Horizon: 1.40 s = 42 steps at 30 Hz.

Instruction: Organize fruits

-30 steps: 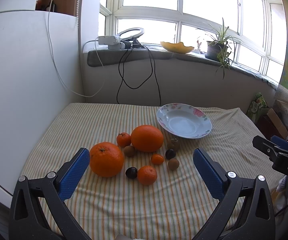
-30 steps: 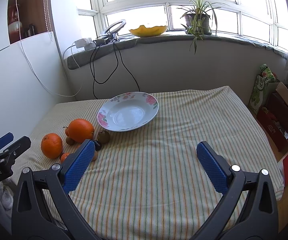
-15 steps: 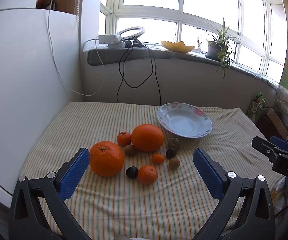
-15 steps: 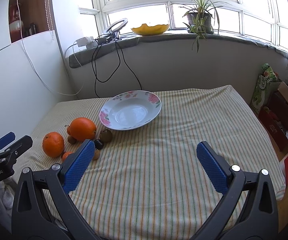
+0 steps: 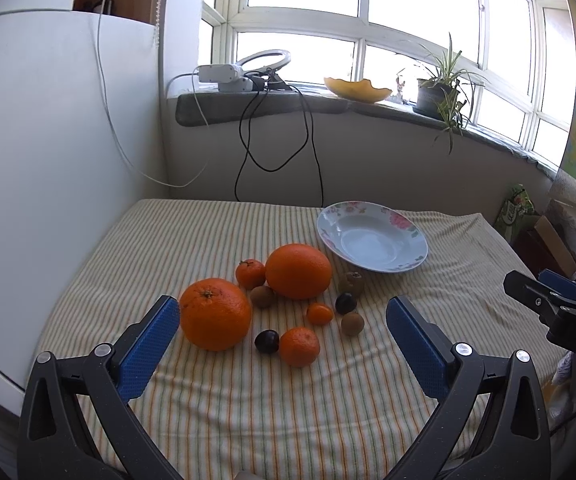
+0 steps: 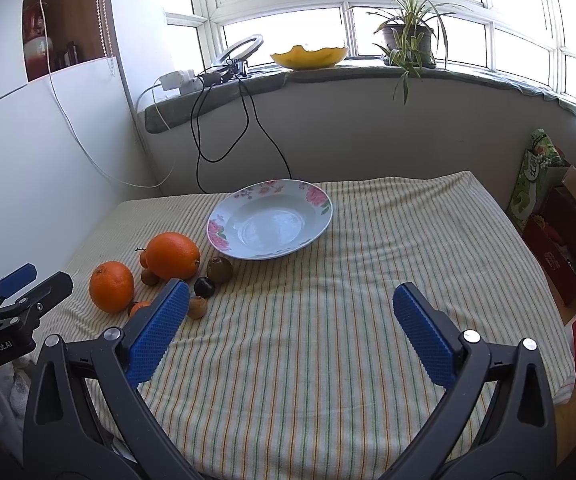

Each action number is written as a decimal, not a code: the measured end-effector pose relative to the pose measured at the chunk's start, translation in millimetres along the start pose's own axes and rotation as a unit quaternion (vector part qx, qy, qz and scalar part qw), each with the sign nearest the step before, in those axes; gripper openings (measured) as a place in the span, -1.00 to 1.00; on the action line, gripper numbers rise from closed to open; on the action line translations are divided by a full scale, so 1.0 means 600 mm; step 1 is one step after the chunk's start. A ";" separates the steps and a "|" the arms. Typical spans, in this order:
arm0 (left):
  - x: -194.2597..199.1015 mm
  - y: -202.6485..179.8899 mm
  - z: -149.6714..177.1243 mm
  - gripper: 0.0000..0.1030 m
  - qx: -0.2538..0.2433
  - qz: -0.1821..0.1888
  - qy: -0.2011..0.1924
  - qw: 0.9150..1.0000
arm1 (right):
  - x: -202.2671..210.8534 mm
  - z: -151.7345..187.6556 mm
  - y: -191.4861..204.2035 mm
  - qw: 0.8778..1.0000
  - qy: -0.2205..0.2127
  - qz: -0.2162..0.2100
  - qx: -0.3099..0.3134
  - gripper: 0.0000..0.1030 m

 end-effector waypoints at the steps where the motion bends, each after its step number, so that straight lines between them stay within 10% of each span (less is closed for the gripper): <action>1: -0.001 0.002 0.000 0.99 0.001 0.000 0.000 1.000 | -0.002 -0.001 0.002 1.000 0.001 0.000 0.002 1.00; 17: -0.041 0.074 0.019 0.99 0.042 -0.020 0.020 0.999 | -0.045 -0.015 0.046 0.998 -0.010 -0.054 0.008 1.00; 42: -0.145 0.145 0.077 0.88 0.139 0.062 0.112 0.982 | -0.243 -0.008 0.213 0.954 0.160 -0.254 0.007 0.78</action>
Point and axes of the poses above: each gripper's, at about its wrist camera, not at the fingertips, and x roughly against the way its jaws point, y to its left, z to its underside, the point moved 3 cm from there along -x, roughly the way its jaws point, and after that the axes turned 10 degrees about -z, right-handed, at the moved point
